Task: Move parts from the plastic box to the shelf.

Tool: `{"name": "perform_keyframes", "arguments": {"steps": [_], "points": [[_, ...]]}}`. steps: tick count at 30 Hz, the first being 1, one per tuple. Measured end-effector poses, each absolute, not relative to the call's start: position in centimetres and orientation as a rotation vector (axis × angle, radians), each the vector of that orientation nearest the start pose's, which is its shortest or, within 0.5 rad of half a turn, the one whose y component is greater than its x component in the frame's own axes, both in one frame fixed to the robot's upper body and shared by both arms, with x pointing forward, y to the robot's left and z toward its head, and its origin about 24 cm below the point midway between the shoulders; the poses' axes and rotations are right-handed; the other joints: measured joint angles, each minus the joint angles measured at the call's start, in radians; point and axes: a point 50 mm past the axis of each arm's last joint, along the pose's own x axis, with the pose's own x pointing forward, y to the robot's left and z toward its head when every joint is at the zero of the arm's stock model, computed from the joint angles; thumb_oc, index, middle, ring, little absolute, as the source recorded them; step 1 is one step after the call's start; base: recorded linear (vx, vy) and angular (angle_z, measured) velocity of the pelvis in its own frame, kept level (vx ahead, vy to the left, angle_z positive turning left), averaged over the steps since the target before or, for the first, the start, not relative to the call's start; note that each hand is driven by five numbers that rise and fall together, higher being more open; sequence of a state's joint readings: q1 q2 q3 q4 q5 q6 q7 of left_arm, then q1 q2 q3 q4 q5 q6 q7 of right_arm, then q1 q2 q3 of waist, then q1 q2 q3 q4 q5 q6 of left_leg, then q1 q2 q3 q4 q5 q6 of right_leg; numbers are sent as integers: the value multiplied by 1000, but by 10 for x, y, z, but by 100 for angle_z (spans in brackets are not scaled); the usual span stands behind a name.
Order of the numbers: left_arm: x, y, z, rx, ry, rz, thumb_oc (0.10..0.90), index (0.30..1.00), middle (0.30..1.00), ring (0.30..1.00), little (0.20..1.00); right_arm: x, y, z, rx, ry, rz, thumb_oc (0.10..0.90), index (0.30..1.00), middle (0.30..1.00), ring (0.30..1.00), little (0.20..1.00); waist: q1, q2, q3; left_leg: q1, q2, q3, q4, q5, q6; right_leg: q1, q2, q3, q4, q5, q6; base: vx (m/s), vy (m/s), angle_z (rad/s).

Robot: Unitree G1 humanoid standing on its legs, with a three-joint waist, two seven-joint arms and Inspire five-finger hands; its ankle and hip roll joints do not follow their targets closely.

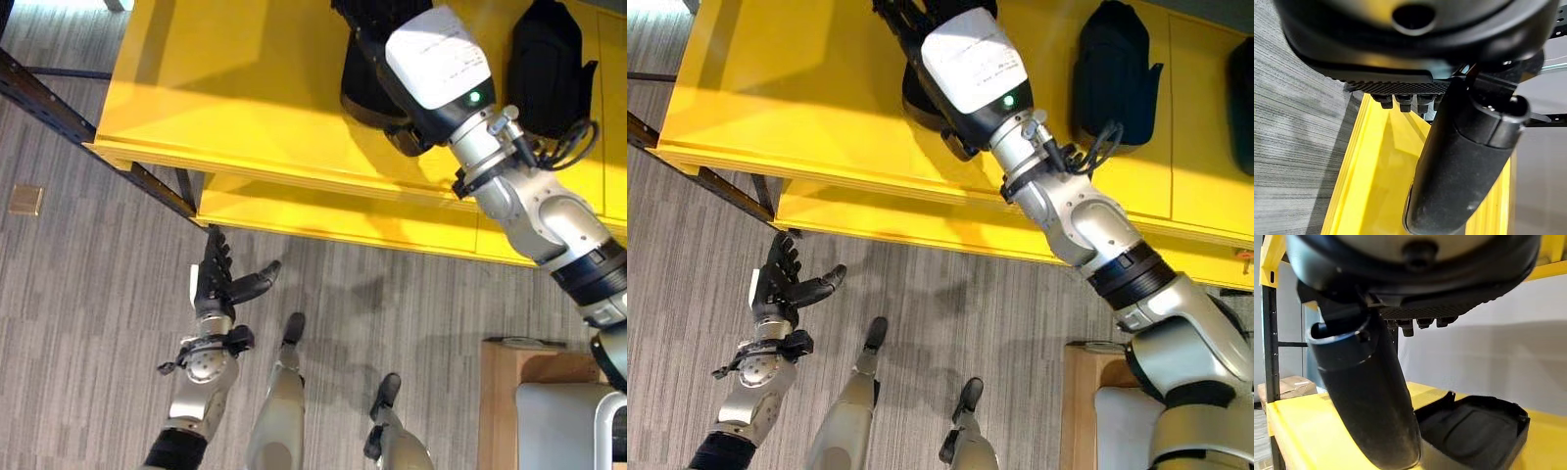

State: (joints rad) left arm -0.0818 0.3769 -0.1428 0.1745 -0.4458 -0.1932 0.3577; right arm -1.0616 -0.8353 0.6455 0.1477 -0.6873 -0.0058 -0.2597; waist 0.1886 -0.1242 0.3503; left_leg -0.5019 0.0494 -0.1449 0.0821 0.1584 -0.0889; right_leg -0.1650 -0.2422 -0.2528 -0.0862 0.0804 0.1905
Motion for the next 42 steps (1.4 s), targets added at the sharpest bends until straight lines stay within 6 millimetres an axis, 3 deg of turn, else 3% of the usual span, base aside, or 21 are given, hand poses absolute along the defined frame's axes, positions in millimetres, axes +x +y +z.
{"name": "perform_keyframes", "arguments": {"steps": [5,9,13,17,22,27,33,38,40,41,42], "points": [[263,219,42,-63,-21,294,900,1000,1000,1000,1000,318,-124,298,-1575,-1111,-66,900,1000,1000,1000,1000,-15,0,0,3,1,1,0,0,0,1,0,1,0,0,0,-6,-2,0],[263,220,42,-42,-24,285,900,1000,1000,1000,1000,302,-134,295,-1491,-1138,-95,900,1000,1000,1000,1000,-26,0,0,41,3,16,-3,-2,1,27,-2,18,0,0,0,-31,-10,-9],[259,221,41,-40,-16,288,900,1000,1000,1000,1000,294,-141,258,-1216,-1024,-86,900,1000,1000,1000,1000,-51,-9,-6,68,16,41,1,-11,0,37,2,49,4,2,-5,-23,-14,-20],[259,218,39,-43,-5,277,900,1000,1000,1000,1000,291,-146,219,-1068,-880,-55,900,1000,1000,1000,1000,-84,-8,-7,89,22,67,3,-16,1,41,3,79,3,8,-9,-23,-8,-20],[258,215,35,-52,8,282,900,1000,1000,1000,1000,273,-152,150,-798,-604,-18,900,1000,1000,1000,1000,-136,34,-27,139,35,110,0,-22,6,54,0,120,8,12,-4,-61,-2,-23],[248,218,26,-30,42,297,900,1000,1000,1000,1000,259,-164,117,-730,-452,5,900,1000,1000,1000,1000,-184,49,-35,238,64,174,-24,-28,1,80,13,196,23,12,-5,-59,-49,-43],[232,228,14,-29,86,329,900,1000,1000,1000,1000,250,-188,115,-751,-427,-50,900,1000,1000,1000,1000,-244,59,-62,319,149,225,-69,-27,-22,89,94,263,35,4,-32,-31,-126,-41],[227,214,-1,-73,140,309,900,1000,1000,1000,1000,246,-198,116,-767,-442,-80,900,1000,1000,1000,1000,-281,118,-101,346,242,224,-101,-6,-14,63,198,271,104,-24,-82,-80,-224,-14],[227,210,-3,-92,146,308,900,1000,1000,1000,1000,246,-198,118,-779,-455,-71,900,1000,1000,1000,1000,-276,134,-109,353,277,219,-113,13,12,30,232,271,177,-57,-111,-38,-229,-11],[226,206,-5,-98,153,299,900,1000,1000,1000,1000,245,-198,118,-785,-459,-66,900,1000,1000,1000,1000,-273,142,-114,364,301,217,-118,15,70,21,264,268,205,-74,-130,-38,-325,-12],[226,205,-5,-99,154,295,900,1000,1000,1000,1000,245,-199,119,-794,-465,-61,900,1000,1000,1000,1000,-274,147,-117,364,313,218,-118,17,78,10,278,267,229,-87,-139,-27,-265,-22]]}}
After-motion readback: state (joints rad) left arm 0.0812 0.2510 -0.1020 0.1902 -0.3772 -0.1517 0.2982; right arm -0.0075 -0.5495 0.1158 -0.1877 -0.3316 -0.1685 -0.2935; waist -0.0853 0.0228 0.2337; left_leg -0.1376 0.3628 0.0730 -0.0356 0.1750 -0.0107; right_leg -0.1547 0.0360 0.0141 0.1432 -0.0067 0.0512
